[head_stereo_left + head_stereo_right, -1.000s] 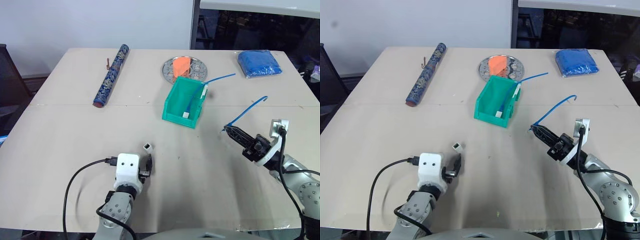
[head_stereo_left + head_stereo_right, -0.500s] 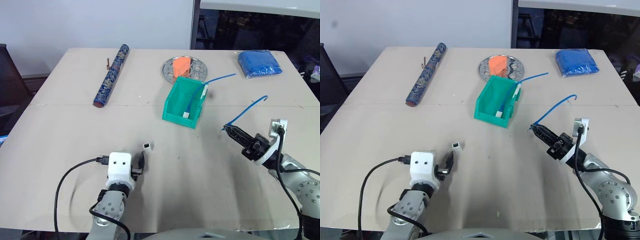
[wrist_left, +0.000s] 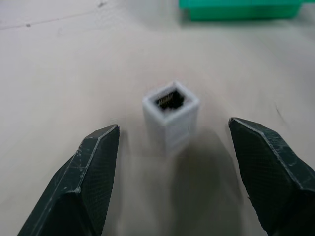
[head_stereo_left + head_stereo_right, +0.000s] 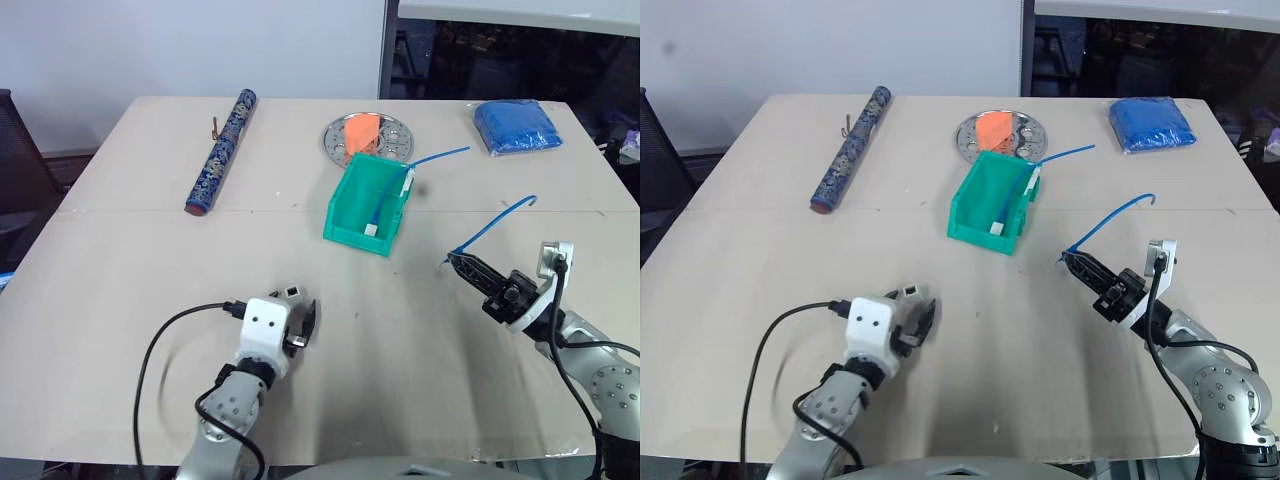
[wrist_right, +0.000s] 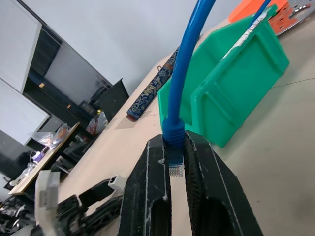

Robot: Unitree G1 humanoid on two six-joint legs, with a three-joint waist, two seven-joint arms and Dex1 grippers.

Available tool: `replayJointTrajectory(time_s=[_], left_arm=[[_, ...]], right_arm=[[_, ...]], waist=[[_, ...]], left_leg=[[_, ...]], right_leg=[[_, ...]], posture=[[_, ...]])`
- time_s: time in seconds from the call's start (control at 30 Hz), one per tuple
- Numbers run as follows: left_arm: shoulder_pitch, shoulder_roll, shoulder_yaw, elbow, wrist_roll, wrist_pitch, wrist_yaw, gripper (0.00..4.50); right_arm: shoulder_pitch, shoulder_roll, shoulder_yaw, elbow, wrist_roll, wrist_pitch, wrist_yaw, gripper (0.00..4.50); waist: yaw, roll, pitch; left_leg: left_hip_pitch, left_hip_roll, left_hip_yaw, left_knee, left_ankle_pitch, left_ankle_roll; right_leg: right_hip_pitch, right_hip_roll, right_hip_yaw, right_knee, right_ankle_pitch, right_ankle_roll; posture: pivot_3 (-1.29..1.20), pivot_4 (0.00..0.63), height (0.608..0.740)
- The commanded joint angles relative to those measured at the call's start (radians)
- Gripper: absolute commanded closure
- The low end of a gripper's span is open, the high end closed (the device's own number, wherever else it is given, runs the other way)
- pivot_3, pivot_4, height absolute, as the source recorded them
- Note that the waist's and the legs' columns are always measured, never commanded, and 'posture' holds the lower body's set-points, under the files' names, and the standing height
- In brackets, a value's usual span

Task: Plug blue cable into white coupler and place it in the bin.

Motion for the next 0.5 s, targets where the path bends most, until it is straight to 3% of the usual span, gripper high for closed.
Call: replayJointTrajectory(time_s=[0.03, 0.23, 0.33, 0.5], left_arm=[[-0.010, -0.039, -0.030, 0.015, 0.047, -0.005, 0.065, 0.86], [0.023, -0.086, -0.011, 0.019, 0.089, 0.000, 0.151, 0.86], [0.033, -0.093, -0.014, 0.020, 0.090, -0.038, 0.164, 1.71], [0.016, -0.086, -0.004, 0.046, 0.087, -0.053, 0.162, 4.04]], right_arm=[[0.000, -0.002, -0.014, -0.043, 0.012, -0.009, 0.005, 4.50], [-0.010, -0.004, -0.009, -0.034, 0.006, -0.007, 0.008, 4.50], [-0.020, 0.000, -0.002, -0.026, 0.000, -0.009, 0.010, 4.50], [-0.027, 0.009, 0.006, -0.022, -0.011, -0.011, 0.013, 4.50]], waist=[[0.000, 0.000, 0.000], [0.000, 0.000, 0.000], [-0.002, 0.000, 0.000], [0.000, 0.000, 0.000]], left_leg=[[0.000, 0.000, 0.000, 0.000, 0.000, 0.000], [0.000, 0.000, 0.000, 0.000, 0.000, 0.000], [0.001, 0.001, 0.000, 0.000, 0.000, 0.000], [0.001, 0.000, 0.000, 0.000, 0.000, 0.000]], right_leg=[[0.000, 0.000, 0.000, 0.000, 0.000, 0.000], [0.000, 0.000, 0.000, 0.000, 0.000, 0.000], [0.000, 0.001, 0.000, 0.001, -0.001, -0.001], [0.000, 0.001, 0.000, 0.000, 0.000, -0.001]], posture=[[0.00, 0.150, 0.740], [0.00, 0.150, 0.740], [0.00, 0.150, 0.740], [0.00, 0.150, 0.740]])
